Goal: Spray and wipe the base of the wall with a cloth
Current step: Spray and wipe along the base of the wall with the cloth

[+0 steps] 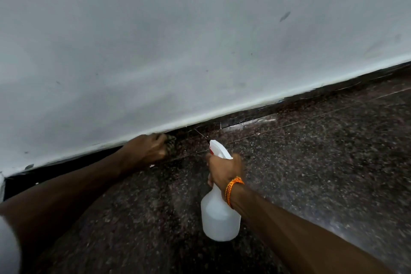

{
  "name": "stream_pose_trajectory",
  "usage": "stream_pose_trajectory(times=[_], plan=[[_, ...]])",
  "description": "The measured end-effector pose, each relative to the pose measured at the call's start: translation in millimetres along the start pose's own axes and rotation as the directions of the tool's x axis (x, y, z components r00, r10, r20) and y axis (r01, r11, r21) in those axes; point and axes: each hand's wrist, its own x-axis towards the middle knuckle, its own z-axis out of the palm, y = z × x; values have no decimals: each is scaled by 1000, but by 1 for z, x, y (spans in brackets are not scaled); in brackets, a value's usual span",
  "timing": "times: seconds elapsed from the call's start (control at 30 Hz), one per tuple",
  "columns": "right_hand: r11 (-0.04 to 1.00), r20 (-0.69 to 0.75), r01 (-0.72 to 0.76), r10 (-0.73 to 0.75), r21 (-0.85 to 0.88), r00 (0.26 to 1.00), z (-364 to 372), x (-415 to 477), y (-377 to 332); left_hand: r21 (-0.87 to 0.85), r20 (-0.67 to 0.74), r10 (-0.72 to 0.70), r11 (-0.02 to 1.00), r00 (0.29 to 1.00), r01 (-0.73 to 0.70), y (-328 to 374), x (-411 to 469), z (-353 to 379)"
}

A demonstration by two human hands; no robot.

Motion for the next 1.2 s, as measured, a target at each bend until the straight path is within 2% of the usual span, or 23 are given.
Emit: stream_pose_trajectory(times=[0.1,0.23,0.4,0.47,0.53,0.63,0.73,0.9,1.03,1.2], plan=[[1000,1,-20,20,-1,1000,6,-3,6,24,47,-60,998,997,59,0,-14,-2],[1000,13,-9,9,7,1000,8,-7,3,93,63,9,996,998,-15,2,2,-1],[996,-82,-34,41,81,996,-6,0,-4,145,3,87,986,996,-87,19,94,-25],[994,-130,-31,44,107,991,-14,9,-2,74,42,71,995,997,-74,24,123,-37],[990,-160,-44,65,133,985,-23,12,0,26,-6,66,997,998,-66,24,117,-29],[988,-195,-58,86,145,977,-39,16,-3,53,-55,128,991,990,-125,17,79,16],[990,-200,-71,95,124,975,-42,29,-5,32,22,94,995,995,-95,15,73,17],[999,-217,6,2,40,976,-32,47,-3,-12,-118,22,1000,993,-23,18,119,-21],[999,-196,13,-6,37,981,-36,51,-2,-39,-85,41,998,996,-44,22,122,-27],[995,-178,65,-78,-75,981,-38,56,-3,32,-42,34,999,999,-32,21,121,-38]])
